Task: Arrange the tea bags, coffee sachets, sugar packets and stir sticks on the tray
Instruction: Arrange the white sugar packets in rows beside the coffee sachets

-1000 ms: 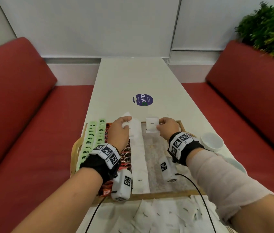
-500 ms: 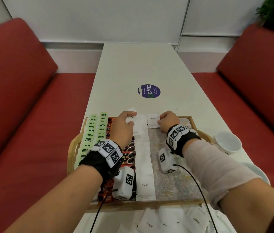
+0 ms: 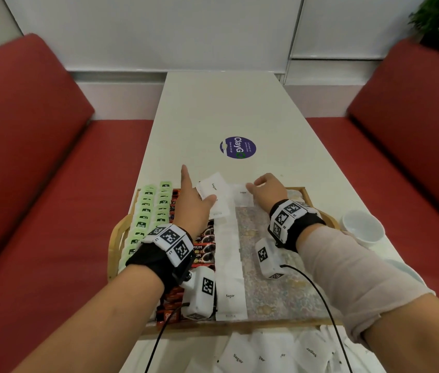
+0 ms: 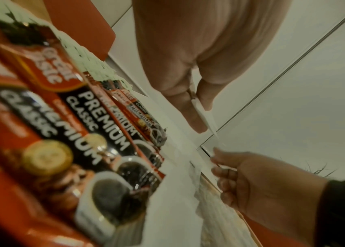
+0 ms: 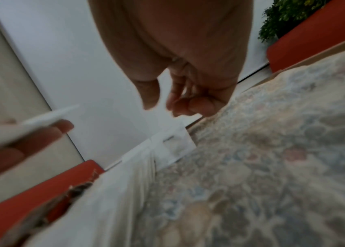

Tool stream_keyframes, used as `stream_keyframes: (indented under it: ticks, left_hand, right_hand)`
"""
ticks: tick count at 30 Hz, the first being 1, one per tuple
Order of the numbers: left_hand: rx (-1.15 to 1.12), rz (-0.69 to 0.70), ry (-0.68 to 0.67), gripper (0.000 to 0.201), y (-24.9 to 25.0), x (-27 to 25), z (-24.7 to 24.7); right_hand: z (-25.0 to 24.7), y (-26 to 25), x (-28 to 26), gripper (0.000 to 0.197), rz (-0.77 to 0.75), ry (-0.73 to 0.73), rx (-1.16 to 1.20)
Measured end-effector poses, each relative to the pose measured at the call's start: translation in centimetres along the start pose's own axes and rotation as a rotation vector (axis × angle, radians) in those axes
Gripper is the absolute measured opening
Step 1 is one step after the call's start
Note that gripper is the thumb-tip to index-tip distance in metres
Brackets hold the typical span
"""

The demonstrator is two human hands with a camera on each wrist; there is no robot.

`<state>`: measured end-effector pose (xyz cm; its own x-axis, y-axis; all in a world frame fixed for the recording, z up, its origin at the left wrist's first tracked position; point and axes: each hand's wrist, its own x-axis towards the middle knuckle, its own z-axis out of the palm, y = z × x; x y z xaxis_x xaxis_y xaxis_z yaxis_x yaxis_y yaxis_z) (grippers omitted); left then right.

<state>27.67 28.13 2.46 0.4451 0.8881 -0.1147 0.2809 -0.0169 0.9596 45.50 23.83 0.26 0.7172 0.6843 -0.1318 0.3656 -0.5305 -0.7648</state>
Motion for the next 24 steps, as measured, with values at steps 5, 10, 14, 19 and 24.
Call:
stream_keyframes:
  ticks: [5,10,14,19,24]
  left_hand:
    - [0.051,0.004,0.024,0.089,0.0,0.0,0.5]
    - [0.055,0.022,0.017,0.084,-0.1,-0.1,0.9]
    - [0.075,0.028,-0.02,0.08,0.0,-0.1,0.7]
    - [0.031,0.059,-0.044,0.068,-0.3,0.3,0.6]
    - [-0.039,0.065,-0.045,0.065,-0.6,0.5,0.6]
  right_hand:
    - [-1.2,-2.5,-3.1,0.024,-0.138,-0.307,0.246]
    - [-1.5,-3.1,-3.6,0.019,-0.172,-0.31,0.286]
    - [-2.1,-3.5,-3.0,0.017,-0.118,-0.233,0.452]
    - [-2.3,-3.0,-2.0,0.012,-0.108,-0.125,0.366]
    - [-2.0,-1.2,-0.6,0.015,-0.105,0.022,0.149]
